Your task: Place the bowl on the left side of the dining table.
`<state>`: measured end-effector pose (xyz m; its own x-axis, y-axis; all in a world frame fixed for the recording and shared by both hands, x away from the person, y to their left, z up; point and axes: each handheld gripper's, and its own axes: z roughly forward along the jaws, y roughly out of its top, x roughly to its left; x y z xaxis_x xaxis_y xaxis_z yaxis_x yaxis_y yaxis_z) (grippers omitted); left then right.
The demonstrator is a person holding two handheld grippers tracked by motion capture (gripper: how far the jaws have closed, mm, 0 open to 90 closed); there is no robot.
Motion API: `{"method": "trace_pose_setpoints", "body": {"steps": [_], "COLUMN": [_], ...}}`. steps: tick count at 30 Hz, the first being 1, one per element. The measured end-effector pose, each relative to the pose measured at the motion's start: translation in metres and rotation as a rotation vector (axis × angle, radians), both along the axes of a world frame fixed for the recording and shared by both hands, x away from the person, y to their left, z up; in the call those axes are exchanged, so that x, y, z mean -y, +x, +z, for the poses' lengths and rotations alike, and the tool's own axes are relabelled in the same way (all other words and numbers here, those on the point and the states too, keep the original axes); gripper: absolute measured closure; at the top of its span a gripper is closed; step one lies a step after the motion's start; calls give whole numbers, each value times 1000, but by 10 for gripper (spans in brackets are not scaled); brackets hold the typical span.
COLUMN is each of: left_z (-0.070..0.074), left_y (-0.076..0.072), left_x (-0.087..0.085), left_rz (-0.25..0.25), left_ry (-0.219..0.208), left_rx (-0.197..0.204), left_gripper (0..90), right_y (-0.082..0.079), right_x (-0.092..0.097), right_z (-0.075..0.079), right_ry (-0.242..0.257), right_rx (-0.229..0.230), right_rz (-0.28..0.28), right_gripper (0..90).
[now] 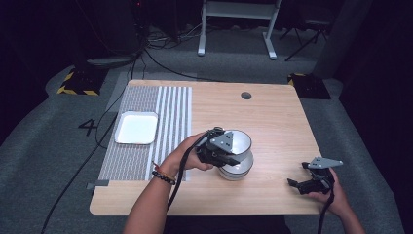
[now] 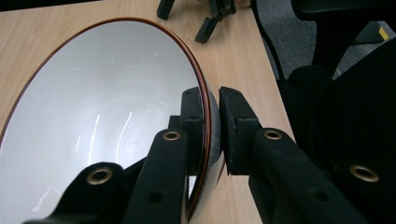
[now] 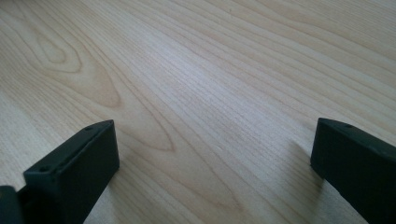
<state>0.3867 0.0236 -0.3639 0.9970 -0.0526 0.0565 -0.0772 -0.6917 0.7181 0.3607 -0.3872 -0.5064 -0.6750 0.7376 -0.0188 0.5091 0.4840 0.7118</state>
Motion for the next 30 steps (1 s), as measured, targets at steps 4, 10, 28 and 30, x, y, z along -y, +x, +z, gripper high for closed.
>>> {"method": "trace_pose_setpoints", "body": {"steps": [4,10,28,30], "left_z": [2,4,-5,-7], "left_y": [-1,-3,8,9], "left_x": [-7,-19,-71,-78], "left_rz": [18,60,220,238], "left_ry": [2,-16,-16,-19], "left_rx": [7,29,30,31], "left_gripper": [803,802,803,803], "right_y": [0,0,0,0], "right_x": [0,0,0,0], "right_z": [0,0,0,0], "right_ry": [3,2,0,1], "right_rx": [3,3,3,3], "right_rz": [-4,-3,1,1], "right_gripper": [11,11,12,12]}}
